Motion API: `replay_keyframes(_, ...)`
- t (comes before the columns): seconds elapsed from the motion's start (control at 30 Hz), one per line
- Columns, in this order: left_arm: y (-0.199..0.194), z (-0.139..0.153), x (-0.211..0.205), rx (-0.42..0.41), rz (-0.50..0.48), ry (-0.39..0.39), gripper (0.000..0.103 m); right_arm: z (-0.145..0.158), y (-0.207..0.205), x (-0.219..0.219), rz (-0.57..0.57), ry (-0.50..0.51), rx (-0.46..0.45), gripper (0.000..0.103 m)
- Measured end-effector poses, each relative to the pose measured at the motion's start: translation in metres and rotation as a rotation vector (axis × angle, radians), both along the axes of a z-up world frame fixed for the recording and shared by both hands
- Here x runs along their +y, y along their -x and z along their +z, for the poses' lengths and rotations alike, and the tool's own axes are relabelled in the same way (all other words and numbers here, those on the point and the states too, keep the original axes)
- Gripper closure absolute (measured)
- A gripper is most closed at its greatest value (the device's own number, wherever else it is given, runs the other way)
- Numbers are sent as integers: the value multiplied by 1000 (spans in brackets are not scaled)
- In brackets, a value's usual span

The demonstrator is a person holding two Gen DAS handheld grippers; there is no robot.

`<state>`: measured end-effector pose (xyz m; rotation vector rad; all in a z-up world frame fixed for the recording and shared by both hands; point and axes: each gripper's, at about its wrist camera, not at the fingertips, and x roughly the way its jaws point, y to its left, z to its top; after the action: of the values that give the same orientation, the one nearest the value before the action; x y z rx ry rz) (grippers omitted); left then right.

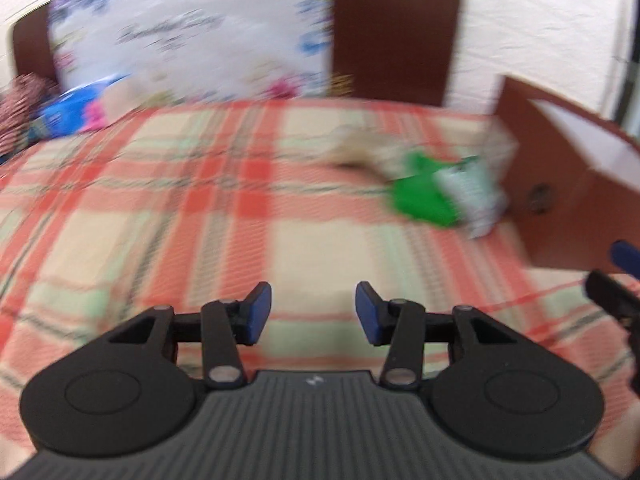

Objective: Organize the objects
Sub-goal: 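Move the left tool to the bag of cotton swabs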

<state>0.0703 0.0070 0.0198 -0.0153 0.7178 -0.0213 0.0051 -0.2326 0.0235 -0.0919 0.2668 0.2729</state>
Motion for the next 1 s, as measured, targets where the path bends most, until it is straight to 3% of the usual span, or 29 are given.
replay_keyframes(0.07,3,-11,34,-56,63,-12,53,-2,-5,29,64,64,26,59)
replay_keyframes(0.13,11,-21,60,-131,95,-59,42,-2,-22,53,95,127,35,59)
replay_keyframes(0.2,13,-20,84,-148,109,59,42,0,-45,74,91,163,29,57)
replay_keyframes(0.3,9,-22,80,-149,98,34,33,5,-87,98,93,168,35,50)
replay_keyframes(0.37,6,-23,75,-145,82,9,29,5,-116,111,71,178,36,38)
replay_keyframes(0.43,5,-24,79,-144,77,39,27,2,-145,121,17,212,24,28)
replay_keyframes(0.53,5,-25,80,-148,77,60,26,-8,-194,123,-70,222,109,25)
replay_keyframes(0.6,6,-26,81,-150,76,78,25,-24,-223,122,-50,204,258,30)
replay_keyframes(0.67,6,-26,83,-153,77,95,24,-22,-225,112,15,115,269,78)
replay_keyframes(0.73,5,-26,83,-154,77,101,24,-24,-215,112,68,127,260,99)
replay_keyframes(0.83,5,-26,83,-155,77,102,24,-26,-188,122,113,184,235,99)
replay_keyframes(1.0,5,-26,81,-154,78,93,24,-22,-130,126,198,196,244,99)
